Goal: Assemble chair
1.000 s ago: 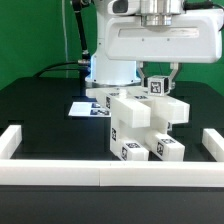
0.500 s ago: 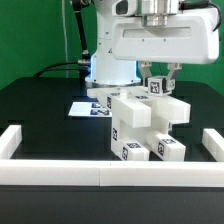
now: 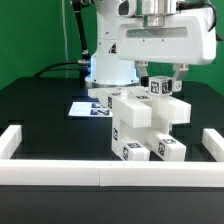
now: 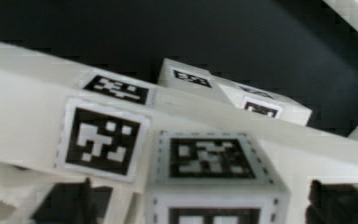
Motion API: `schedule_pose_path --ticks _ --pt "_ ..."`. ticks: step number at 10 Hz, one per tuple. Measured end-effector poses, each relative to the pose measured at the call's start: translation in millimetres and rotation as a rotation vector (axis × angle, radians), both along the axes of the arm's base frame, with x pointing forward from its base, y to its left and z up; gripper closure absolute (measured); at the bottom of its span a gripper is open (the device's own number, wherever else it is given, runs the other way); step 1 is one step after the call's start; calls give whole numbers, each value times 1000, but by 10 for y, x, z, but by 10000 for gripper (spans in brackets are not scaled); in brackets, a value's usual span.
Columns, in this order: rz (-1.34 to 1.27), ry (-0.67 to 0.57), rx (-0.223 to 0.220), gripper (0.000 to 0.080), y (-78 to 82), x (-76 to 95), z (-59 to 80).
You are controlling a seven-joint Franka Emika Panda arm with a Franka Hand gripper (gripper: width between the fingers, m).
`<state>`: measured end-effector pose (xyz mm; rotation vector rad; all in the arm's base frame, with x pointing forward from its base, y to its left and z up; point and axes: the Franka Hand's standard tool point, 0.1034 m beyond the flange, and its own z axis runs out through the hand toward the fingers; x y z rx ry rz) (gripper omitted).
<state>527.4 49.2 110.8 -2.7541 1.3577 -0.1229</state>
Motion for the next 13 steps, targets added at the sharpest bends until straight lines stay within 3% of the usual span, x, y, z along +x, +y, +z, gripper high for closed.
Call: schedule_pose_path --ticks 3,13 --pt "205 -5 -22 151 19 9 7" --pt "922 -22 -103 151 32 13 18"
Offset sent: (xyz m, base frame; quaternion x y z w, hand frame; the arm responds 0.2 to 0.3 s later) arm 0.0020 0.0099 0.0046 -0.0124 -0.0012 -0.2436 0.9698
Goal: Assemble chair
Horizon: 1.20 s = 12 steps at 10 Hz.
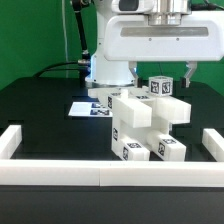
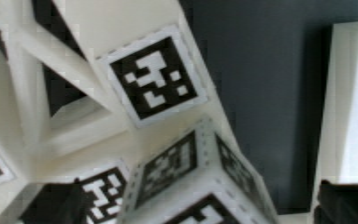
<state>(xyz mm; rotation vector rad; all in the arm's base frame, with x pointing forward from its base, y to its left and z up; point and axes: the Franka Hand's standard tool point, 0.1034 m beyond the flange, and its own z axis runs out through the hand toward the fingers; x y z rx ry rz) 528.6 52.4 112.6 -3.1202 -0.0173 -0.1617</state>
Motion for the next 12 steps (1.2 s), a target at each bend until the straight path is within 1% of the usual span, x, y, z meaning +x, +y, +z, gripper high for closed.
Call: schedule_pose_path --ticks 4,6,7,8,9,10,11,12 --pt "205 -2 -29 151 -38 3 -3" --pt "348 1 -52 151 -84 3 -12" --pt "323 2 -49 151 -92 0 -21" --pt "322 4 -50 244 -95 -3 -29" --pt "316 4 -49 244 -95 -3 -29" --pt "296 4 -47 437 -95 -4 -30" --pt "295 4 -47 530 -97 -3 -30" --pt "249 5 -43 530 -97 -4 -31"
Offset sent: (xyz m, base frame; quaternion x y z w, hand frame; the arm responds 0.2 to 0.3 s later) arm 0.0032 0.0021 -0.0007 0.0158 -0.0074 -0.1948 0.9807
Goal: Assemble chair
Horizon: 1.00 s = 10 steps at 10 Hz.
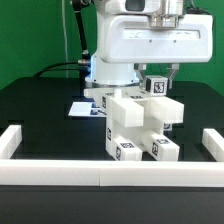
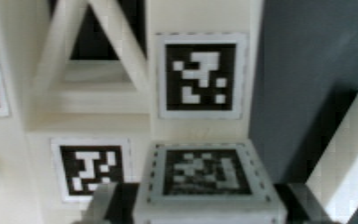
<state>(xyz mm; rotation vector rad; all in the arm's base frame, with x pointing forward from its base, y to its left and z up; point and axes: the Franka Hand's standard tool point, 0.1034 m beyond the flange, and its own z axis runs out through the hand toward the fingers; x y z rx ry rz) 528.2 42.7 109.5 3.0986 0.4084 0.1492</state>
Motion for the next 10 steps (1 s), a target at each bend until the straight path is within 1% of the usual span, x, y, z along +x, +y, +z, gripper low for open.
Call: schedule_pose_path --ticks 6,10 --pt "-397 2 38 528 0 -5 -12" --pt "-611 2 58 528 2 -7 -16"
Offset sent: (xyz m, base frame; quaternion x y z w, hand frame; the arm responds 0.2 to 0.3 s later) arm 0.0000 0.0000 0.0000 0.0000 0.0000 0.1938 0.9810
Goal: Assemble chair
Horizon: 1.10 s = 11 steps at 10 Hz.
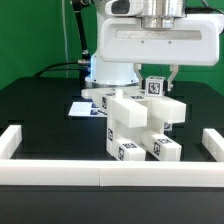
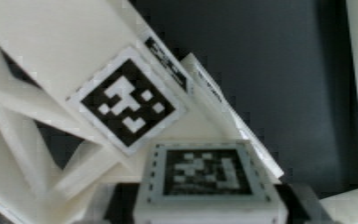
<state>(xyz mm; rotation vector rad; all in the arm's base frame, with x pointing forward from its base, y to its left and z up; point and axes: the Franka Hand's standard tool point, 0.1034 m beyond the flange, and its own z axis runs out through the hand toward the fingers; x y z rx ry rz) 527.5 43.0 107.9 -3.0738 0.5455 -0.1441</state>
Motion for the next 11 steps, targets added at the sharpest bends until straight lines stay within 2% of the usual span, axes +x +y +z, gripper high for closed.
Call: schedule_pose_path --ticks 11 --pt "-653 4 76 528 29 -6 -8"
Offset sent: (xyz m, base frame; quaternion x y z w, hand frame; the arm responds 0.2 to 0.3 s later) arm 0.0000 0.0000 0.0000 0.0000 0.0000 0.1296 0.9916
